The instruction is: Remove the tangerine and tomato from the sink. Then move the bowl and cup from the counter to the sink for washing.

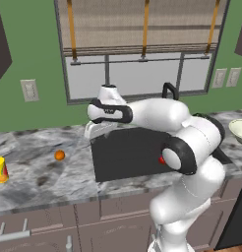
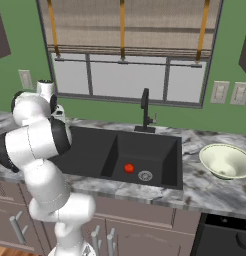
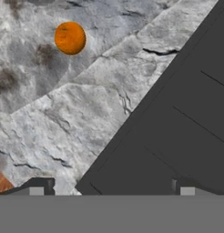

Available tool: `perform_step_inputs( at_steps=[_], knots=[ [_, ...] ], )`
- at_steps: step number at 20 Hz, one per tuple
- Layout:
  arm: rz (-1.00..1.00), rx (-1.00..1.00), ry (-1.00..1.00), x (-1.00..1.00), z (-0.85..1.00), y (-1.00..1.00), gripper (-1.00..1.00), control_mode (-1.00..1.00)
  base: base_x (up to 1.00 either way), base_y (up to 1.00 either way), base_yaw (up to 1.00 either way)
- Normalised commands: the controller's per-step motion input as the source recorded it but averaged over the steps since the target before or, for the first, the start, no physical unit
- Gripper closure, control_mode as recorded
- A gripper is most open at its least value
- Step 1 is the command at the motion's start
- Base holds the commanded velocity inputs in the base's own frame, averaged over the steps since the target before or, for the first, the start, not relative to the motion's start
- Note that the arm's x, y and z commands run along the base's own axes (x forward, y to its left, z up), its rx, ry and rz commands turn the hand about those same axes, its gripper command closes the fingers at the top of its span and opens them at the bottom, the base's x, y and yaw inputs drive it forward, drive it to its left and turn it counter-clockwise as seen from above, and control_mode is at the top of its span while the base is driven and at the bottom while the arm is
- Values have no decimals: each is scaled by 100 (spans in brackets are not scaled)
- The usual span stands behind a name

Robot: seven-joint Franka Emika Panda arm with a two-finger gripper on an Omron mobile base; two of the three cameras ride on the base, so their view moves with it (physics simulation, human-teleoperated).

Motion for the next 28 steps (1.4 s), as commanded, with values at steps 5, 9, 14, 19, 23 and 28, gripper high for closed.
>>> perform_step_inputs(
  at_steps=[5,9,14,19,23,28],
  knots=[
    [-12,3,4,-19,34,-46,-100,-100,0,0,0],
    [-11,0,0,-25,22,-47,-100,-100,0,0,0],
    [-8,0,0,-20,20,-48,-100,-100,0,0,0],
    [-7,0,0,-19,13,-48,-100,-100,0,0,0],
    [-6,0,0,-16,12,-51,-100,-100,0,0,0],
    [-3,0,0,-17,6,-54,-100,-100,0,0,0]
  ],
)
